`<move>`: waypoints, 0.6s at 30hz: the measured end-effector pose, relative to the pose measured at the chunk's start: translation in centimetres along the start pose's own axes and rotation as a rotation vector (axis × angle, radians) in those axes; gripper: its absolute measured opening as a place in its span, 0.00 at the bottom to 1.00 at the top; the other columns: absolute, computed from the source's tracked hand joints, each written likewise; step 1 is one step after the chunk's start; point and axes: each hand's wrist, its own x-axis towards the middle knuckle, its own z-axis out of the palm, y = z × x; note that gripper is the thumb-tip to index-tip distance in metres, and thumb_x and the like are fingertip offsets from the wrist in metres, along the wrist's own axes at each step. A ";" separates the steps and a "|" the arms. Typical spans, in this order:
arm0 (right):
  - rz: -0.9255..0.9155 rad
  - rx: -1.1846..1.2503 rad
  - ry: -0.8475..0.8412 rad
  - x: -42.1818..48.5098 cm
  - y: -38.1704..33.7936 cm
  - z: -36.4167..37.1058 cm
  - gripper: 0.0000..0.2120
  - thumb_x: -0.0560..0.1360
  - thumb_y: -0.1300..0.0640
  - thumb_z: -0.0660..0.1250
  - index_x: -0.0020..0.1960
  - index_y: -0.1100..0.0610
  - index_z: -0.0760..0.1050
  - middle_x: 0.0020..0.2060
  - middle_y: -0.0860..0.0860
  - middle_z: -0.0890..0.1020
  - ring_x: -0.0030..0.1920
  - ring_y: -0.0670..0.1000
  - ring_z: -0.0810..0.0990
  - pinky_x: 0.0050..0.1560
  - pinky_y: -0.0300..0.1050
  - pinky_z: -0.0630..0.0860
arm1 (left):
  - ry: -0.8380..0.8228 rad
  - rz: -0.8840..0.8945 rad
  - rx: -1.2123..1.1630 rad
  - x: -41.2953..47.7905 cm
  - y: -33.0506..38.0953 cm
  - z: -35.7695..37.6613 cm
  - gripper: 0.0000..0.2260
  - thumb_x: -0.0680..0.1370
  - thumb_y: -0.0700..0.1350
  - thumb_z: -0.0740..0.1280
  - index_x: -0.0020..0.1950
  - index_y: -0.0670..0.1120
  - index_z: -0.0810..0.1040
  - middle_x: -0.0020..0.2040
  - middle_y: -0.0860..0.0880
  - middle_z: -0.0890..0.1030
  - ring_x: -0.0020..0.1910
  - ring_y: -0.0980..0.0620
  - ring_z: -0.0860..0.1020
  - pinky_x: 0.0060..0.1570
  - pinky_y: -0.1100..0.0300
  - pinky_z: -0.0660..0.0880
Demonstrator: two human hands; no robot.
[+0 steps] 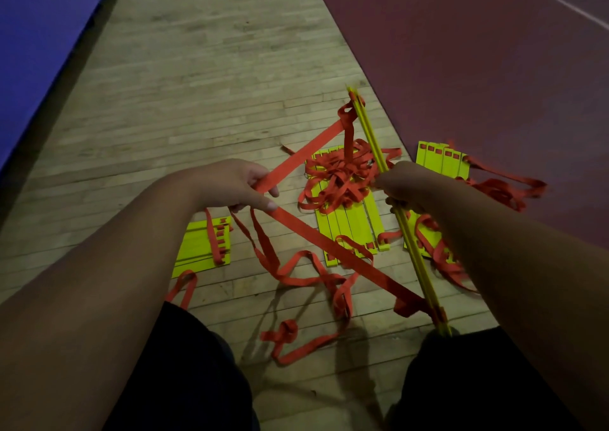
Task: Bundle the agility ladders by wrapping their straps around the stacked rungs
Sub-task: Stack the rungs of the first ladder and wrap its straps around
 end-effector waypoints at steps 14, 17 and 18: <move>-0.220 0.010 0.054 -0.9 0.1 0.4 0.15 0.76 0.49 0.80 0.57 0.54 0.80 0.45 0.54 0.85 0.47 0.55 0.87 0.52 0.61 0.86 | 0.065 0.020 0.031 0.9 0.5 0.8 0.06 0.78 0.50 0.80 0.53 0.54 0.86 0.46 0.48 0.87 0.35 0.55 0.81 0.42 0.56 0.80; -0.189 0.271 -0.028 -0.9 0.2 0.6 0.14 0.80 0.59 0.76 0.62 0.55 0.76 0.48 0.61 0.87 0.42 0.61 0.90 0.45 0.66 0.87 | 0.070 0.011 0.033 0.9 0.7 0.9 0.05 0.78 0.50 0.80 0.51 0.53 0.87 0.41 0.52 0.86 0.35 0.56 0.81 0.38 0.61 0.79; -0.175 0.325 -0.058 -1.0 0.1 0.7 0.14 0.81 0.61 0.74 0.63 0.56 0.75 0.48 0.63 0.86 0.41 0.62 0.89 0.43 0.66 0.87 | 0.069 0.008 0.040 0.9 0.7 0.9 0.05 0.78 0.50 0.80 0.50 0.52 0.87 0.41 0.53 0.86 0.35 0.56 0.81 0.39 0.60 0.79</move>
